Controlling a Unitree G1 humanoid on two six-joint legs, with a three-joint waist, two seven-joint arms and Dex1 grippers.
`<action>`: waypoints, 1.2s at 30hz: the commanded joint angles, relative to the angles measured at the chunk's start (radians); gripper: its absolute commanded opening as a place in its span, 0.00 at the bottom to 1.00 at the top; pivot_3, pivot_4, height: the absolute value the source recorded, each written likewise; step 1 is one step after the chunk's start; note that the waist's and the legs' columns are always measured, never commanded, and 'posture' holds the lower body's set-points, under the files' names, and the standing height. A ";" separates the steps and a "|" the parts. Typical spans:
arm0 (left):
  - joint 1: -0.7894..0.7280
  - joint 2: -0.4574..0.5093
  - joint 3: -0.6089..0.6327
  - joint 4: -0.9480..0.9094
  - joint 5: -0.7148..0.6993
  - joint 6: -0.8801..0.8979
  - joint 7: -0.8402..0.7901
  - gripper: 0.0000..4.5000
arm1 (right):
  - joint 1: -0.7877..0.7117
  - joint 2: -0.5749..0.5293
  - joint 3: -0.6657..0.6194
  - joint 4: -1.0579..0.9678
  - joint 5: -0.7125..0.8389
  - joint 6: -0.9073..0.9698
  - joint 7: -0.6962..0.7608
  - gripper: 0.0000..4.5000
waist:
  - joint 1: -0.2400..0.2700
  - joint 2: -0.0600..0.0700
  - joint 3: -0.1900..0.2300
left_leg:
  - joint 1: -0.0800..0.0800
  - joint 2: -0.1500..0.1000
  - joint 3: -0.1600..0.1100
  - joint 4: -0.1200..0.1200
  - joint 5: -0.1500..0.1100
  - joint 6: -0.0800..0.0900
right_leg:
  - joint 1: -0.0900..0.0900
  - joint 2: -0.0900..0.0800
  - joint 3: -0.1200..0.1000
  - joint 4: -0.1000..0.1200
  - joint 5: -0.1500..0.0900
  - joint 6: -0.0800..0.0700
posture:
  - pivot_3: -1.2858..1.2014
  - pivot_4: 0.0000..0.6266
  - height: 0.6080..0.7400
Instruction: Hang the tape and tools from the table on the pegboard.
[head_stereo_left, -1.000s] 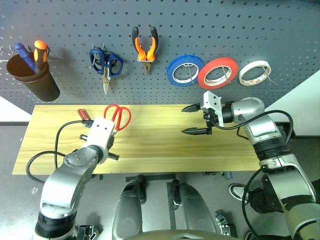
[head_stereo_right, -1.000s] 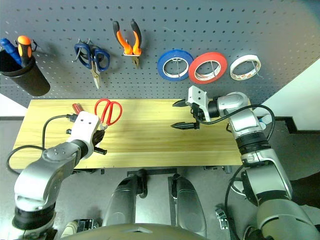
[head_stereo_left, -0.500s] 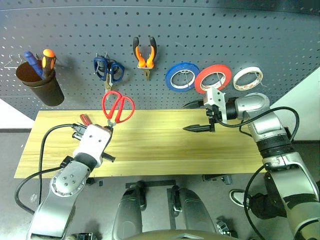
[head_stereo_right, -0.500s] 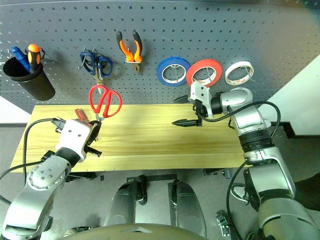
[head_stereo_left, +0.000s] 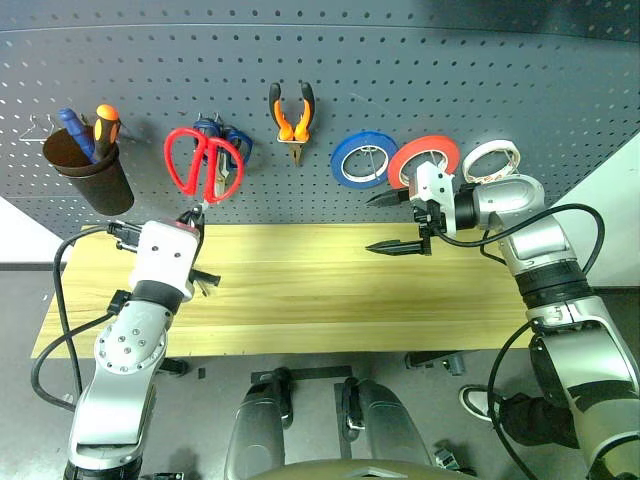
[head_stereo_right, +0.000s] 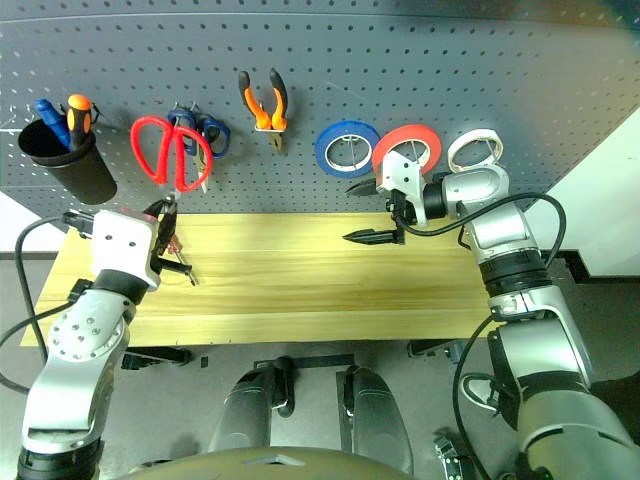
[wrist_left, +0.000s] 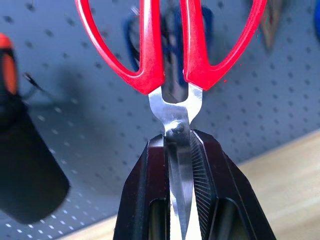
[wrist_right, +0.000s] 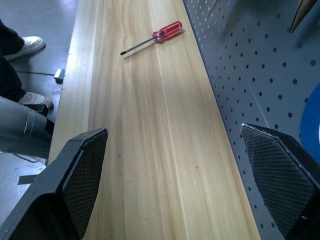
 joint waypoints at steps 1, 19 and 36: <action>-0.035 -0.018 0.036 0.005 0.014 0.047 0.025 0.06 | -0.030 0.004 -0.022 -0.002 0.006 -0.026 -0.002 1.00 | 0.000 0.000 -0.002 | 0.000 0.000 0.000 0.000 0.000 0.000 | 0.000 0.000 0.000 0.000 0.000 0.000 | 0.56 0.25 1.00; -0.121 -0.028 -0.014 0.068 0.006 0.067 -0.016 0.06 | 0.006 -0.005 -0.028 -0.036 0.010 -0.026 -0.028 1.00 | -0.001 0.000 -0.005 | 0.000 0.001 0.000 0.004 0.000 0.001 | 0.001 0.000 0.000 0.001 0.002 -0.002 | 0.54 0.26 1.00; -0.231 -0.086 -0.077 0.229 0.076 0.059 0.046 0.06 | -0.037 0.052 -0.075 -0.104 0.125 0.069 -0.027 1.00 | -0.001 0.000 -0.006 | 0.000 0.001 0.000 0.006 0.000 0.002 | 0.002 0.000 0.000 0.002 0.004 0.001 | 0.54 0.25 1.00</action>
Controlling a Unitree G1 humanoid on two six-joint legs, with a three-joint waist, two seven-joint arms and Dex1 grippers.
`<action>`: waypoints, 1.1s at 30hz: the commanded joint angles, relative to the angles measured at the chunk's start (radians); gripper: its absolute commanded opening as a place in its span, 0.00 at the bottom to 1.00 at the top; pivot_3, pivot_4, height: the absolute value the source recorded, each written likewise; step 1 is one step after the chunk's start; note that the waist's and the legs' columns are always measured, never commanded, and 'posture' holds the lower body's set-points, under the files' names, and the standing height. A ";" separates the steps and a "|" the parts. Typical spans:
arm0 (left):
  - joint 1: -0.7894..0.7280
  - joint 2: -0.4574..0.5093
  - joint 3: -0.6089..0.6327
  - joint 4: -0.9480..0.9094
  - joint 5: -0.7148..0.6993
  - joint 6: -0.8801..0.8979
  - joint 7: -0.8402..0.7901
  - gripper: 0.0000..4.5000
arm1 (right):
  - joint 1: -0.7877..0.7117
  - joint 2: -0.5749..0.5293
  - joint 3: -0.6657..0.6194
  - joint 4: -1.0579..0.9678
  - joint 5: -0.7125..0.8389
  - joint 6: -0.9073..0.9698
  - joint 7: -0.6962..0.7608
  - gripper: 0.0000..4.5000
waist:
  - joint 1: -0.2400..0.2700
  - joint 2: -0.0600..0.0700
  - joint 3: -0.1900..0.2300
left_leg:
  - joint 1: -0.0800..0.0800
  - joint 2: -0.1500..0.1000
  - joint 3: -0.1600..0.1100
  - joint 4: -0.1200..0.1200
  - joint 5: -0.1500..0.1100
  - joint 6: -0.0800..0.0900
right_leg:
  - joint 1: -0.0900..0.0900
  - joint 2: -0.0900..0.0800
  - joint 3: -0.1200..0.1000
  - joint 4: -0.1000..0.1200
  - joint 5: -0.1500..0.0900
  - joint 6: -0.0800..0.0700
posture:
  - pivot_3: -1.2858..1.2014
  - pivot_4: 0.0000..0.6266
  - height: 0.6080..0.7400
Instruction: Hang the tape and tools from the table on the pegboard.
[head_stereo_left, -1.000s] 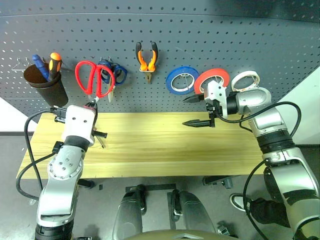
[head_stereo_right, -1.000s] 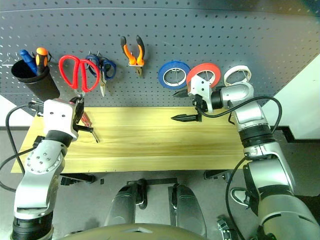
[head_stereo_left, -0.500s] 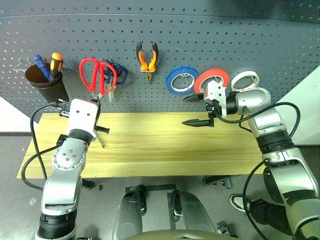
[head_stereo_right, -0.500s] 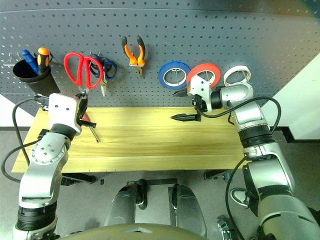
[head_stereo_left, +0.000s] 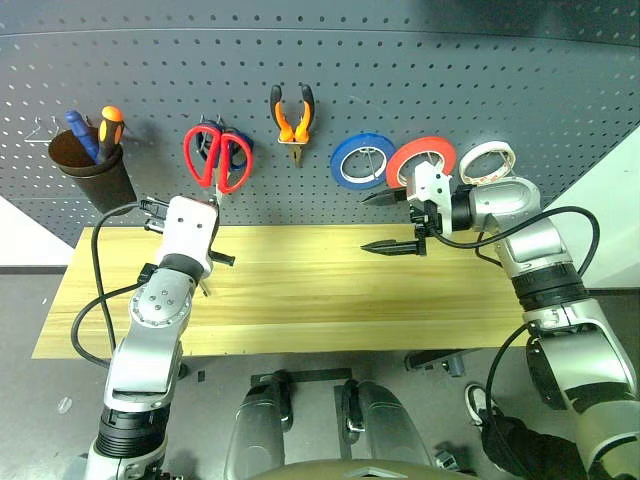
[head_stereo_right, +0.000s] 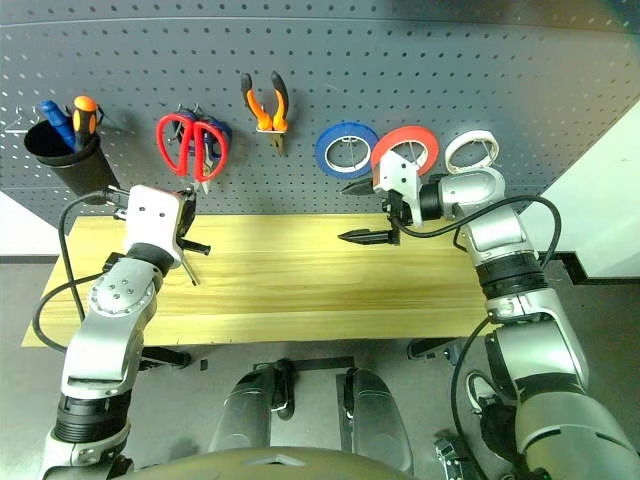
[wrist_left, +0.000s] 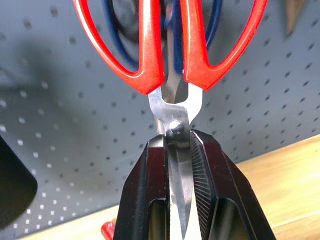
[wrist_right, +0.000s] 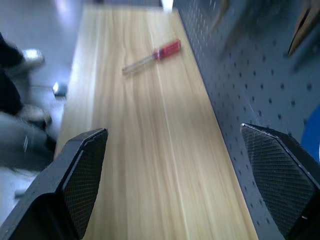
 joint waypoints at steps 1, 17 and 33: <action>-0.040 -0.012 -0.004 0.005 0.029 -0.030 0.027 0.06 | -0.054 0.014 -0.053 -0.058 0.064 0.036 -0.002 1.00 | 0.000 0.000 0.000 | 0.000 0.000 0.000 0.000 0.000 0.000 | 0.000 0.000 0.000 0.000 0.000 0.000 | 0.54 0.25 1.00; -0.088 -0.042 -0.003 0.110 0.059 -0.106 0.068 0.06 | -0.148 0.039 -0.171 -0.108 0.242 0.233 -0.041 1.00 | 0.001 0.000 -0.004 | 0.000 0.000 0.000 0.000 0.000 0.000 | 0.000 -0.001 0.000 0.000 0.001 0.000 | 0.54 0.24 1.00; -0.221 -0.073 0.046 0.344 -0.065 -0.156 -0.012 0.06 | -0.125 0.042 -0.155 -0.113 0.227 0.225 -0.080 1.00 | 0.000 0.000 -0.006 | 0.000 0.000 0.000 0.000 0.000 0.001 | 0.000 -0.001 0.000 0.000 0.002 0.000 | 0.54 0.24 1.00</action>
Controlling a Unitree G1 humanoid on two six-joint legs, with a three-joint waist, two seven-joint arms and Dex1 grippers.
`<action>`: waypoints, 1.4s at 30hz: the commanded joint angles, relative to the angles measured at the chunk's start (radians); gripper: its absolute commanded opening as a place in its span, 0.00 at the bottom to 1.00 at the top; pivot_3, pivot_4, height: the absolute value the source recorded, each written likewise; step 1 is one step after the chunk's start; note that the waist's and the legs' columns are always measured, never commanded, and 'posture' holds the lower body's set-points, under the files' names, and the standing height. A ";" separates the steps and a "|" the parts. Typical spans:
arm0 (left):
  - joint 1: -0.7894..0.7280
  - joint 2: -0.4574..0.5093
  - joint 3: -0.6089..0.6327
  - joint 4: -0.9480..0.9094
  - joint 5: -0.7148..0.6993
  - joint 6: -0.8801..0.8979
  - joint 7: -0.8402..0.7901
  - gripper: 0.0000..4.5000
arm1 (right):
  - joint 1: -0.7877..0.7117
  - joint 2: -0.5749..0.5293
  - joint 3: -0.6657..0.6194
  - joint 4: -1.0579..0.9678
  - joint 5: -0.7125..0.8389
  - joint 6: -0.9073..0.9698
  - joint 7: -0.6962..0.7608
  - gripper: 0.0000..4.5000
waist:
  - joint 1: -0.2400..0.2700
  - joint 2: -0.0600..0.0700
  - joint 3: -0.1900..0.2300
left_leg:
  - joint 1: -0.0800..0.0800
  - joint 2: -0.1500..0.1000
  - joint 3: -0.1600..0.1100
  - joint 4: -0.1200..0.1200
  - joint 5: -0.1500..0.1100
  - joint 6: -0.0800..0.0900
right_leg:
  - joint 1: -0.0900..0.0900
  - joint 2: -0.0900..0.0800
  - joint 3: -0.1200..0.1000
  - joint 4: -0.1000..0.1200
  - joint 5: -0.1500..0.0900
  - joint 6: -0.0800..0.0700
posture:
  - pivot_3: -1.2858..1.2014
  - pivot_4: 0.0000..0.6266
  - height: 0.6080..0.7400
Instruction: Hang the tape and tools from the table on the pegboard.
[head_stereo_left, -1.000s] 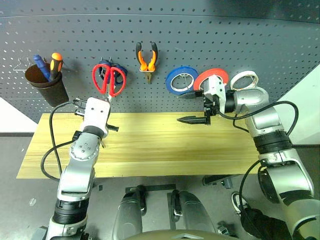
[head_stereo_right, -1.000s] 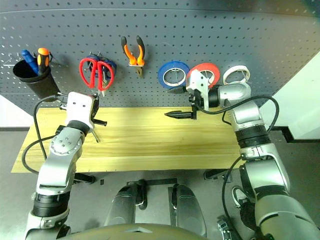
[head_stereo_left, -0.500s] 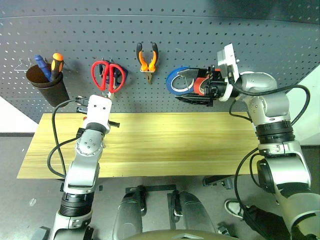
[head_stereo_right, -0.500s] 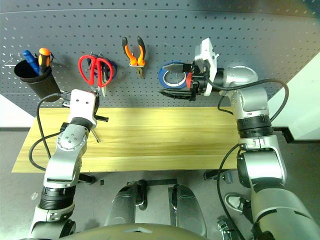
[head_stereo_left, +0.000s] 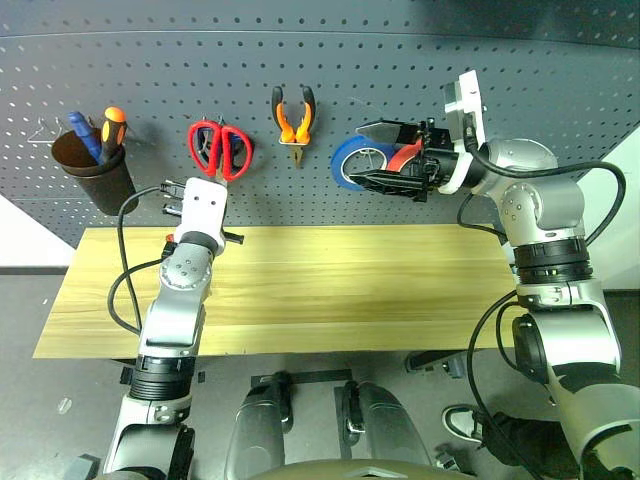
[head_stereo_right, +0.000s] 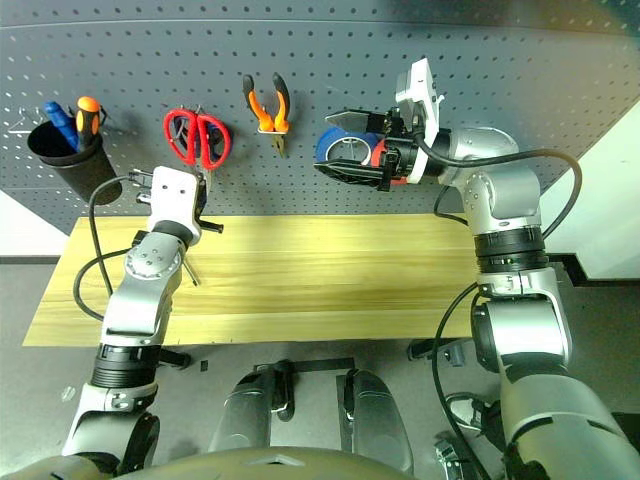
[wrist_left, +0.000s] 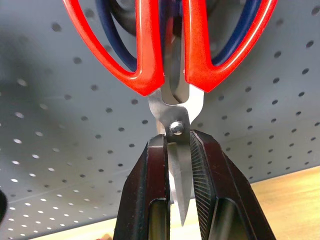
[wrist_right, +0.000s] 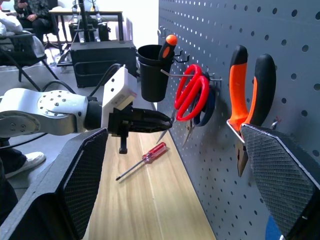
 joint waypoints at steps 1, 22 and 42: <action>-0.032 -0.031 0.054 0.032 -0.096 -0.079 -0.046 0.06 | -0.006 -0.004 -0.010 -0.039 -0.008 -0.021 -0.008 1.00 | 0.001 0.000 0.000 | 0.000 0.000 0.000 0.000 0.000 0.000 | 0.000 0.000 0.000 0.000 0.000 0.000 | 0.54 0.24 1.00; -0.009 0.002 0.113 -0.139 -0.219 0.028 -0.064 0.99 | 0.038 -0.017 0.007 -0.062 -0.043 -0.047 -0.012 1.00 | -0.002 0.000 -0.001 | 0.000 -0.001 0.000 0.001 0.002 0.003 | 0.001 0.001 0.000 0.000 0.001 0.001 | 0.54 0.23 1.00; 0.165 -0.063 0.358 -0.380 -0.391 0.552 0.195 0.99 | 0.077 0.007 0.183 -0.085 -0.131 0.068 0.064 1.00 | 0.004 0.000 -0.007 | 0.000 0.000 -0.001 -0.002 0.002 0.003 | 0.000 -0.001 -0.001 -0.006 0.009 -0.005 | 0.57 0.26 1.00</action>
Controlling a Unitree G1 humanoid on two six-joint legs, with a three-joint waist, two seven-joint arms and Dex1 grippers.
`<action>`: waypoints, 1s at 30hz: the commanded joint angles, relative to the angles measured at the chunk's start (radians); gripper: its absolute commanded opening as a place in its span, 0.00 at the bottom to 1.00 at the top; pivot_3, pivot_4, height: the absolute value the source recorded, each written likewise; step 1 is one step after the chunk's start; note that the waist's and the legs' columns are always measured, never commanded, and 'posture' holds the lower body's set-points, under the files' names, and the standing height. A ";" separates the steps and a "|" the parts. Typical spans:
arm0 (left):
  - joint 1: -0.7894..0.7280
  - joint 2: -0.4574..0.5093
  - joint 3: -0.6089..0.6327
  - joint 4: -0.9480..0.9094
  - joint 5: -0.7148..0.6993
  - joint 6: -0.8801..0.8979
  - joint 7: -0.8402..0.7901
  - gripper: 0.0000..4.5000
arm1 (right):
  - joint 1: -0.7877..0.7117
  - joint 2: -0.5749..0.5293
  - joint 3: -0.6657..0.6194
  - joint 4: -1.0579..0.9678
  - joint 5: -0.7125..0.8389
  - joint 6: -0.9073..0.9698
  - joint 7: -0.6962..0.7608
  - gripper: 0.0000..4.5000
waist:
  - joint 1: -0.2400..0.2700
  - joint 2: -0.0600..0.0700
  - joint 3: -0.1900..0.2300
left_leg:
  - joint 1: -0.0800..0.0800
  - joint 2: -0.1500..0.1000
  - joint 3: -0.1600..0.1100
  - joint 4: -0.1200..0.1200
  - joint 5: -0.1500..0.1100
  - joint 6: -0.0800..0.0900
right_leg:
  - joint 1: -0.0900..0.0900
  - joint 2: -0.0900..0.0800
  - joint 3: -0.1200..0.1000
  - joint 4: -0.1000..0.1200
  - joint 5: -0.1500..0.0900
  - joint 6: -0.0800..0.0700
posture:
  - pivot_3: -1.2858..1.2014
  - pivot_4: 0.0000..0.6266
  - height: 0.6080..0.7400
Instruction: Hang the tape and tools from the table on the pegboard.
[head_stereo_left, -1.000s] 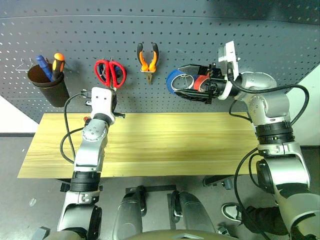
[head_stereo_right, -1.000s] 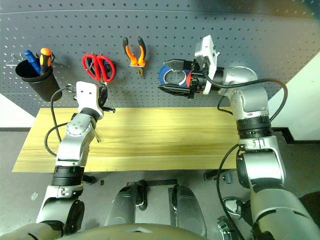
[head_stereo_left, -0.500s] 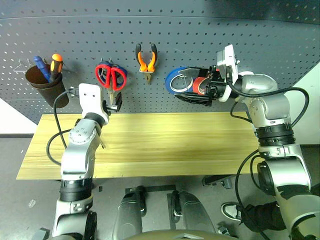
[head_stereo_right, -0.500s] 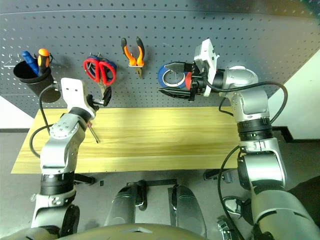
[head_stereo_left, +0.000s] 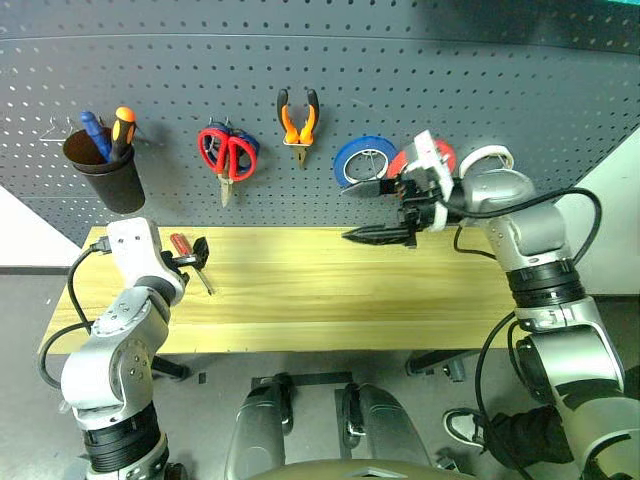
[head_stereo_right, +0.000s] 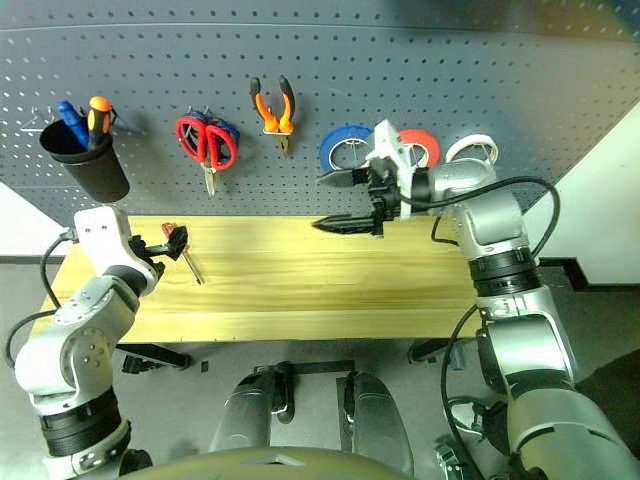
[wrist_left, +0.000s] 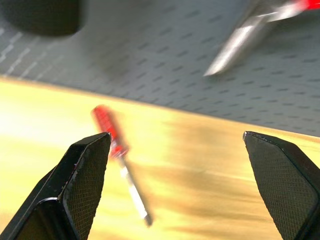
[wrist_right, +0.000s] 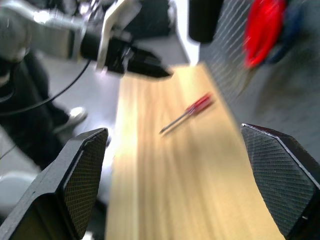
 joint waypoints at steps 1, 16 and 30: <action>-0.042 0.014 0.016 0.051 0.046 -0.021 0.043 0.99 | -0.033 0.030 0.015 0.025 -0.022 -0.034 -0.004 1.00 | -0.001 0.000 0.000 | -0.001 0.000 0.000 -0.001 0.000 0.000 | -0.001 0.000 0.000 -0.001 0.002 -0.001 | 0.57 0.26 1.00; -0.294 0.022 0.117 0.532 0.079 -0.124 0.128 0.99 | -0.149 0.245 0.082 0.372 -0.160 -0.207 -0.032 1.00 | 0.026 0.000 0.008 | -0.002 0.000 0.005 -0.015 0.000 0.000 | -0.008 0.001 0.002 -0.017 0.015 -0.002 | 0.59 0.45 1.00; -0.500 0.153 0.112 0.948 0.086 -0.271 0.090 0.99 | -0.125 0.222 0.082 0.360 -0.204 -0.210 -0.001 1.00 | 0.055 0.002 0.126 | -0.004 0.000 0.004 -0.014 0.002 -0.001 | -0.010 -0.006 -0.001 -0.017 0.012 -0.001 | 0.59 0.72 1.00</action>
